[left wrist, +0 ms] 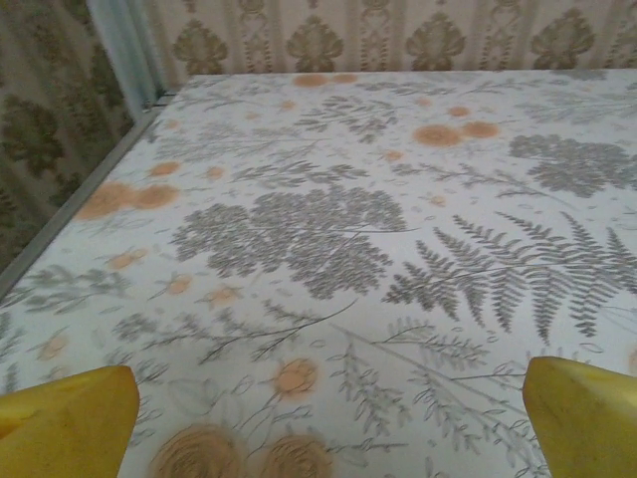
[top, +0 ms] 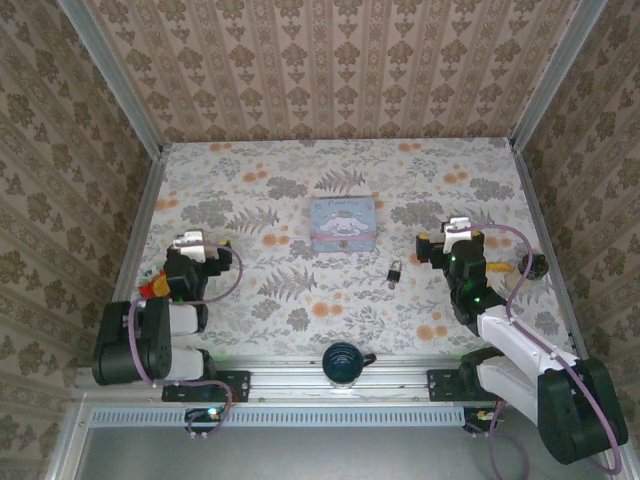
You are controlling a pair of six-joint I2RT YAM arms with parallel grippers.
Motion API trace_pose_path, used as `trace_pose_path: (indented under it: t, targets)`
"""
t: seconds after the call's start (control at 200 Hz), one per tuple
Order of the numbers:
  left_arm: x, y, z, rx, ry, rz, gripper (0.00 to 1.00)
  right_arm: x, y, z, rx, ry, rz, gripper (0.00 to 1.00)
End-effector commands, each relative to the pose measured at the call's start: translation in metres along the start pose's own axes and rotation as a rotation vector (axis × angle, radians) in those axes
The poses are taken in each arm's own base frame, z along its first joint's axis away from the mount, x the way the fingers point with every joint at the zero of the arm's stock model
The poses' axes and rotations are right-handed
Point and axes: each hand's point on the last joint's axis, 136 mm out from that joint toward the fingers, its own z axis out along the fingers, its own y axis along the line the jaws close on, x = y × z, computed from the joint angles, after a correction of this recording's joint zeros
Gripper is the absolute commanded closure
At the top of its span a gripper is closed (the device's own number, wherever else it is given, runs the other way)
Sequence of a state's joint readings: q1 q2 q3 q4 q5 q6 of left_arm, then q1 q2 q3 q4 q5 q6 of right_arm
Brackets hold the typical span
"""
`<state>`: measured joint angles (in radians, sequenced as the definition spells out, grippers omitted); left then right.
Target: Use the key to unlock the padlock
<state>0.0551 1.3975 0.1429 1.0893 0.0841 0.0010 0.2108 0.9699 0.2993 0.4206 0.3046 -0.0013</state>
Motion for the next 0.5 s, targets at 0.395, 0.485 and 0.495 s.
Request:
trace_pose_path:
  t: [0.395,0.485,0.495]
  targets:
    - [-0.017,-0.028,0.043,0.224,0.001,0.047,0.0,-0.002,-0.006,-0.002,-0.028,-0.138,0.04,0.0]
    - [-0.015,-0.02,0.05,0.139,0.045,0.057,0.0,0.001,-0.007,0.001,-0.033,-0.147,0.036,0.0]
    - [-0.013,-0.019,0.051,0.134,0.051,0.057,0.0,0.001,-0.007,0.001,-0.034,-0.147,0.036,0.0]
